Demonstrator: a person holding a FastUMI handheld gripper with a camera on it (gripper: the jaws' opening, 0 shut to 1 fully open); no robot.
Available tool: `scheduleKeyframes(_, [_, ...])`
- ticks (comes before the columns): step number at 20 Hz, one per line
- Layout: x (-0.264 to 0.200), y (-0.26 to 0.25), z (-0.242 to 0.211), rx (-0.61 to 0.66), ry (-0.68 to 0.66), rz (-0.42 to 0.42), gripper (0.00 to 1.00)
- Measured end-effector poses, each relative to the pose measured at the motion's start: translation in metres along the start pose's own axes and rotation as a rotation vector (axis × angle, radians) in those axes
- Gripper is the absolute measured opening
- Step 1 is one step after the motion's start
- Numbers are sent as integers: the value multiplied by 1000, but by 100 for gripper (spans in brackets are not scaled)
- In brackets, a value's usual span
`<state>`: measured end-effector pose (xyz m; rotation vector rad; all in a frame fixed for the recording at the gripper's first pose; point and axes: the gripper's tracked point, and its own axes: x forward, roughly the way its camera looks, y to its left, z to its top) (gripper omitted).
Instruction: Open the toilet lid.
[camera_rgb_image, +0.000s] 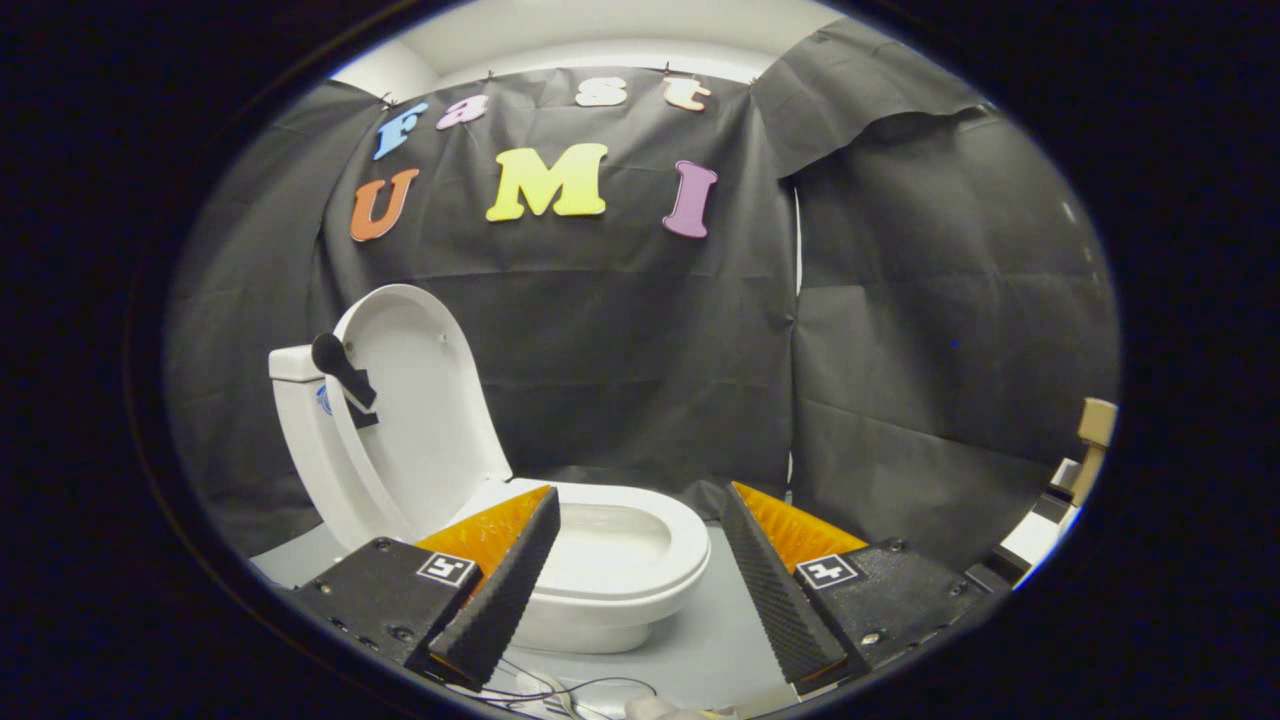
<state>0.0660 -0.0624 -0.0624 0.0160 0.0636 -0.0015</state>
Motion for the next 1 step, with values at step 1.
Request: scheduleKeyframes(1, [0,1,0,-2,1,1,100])
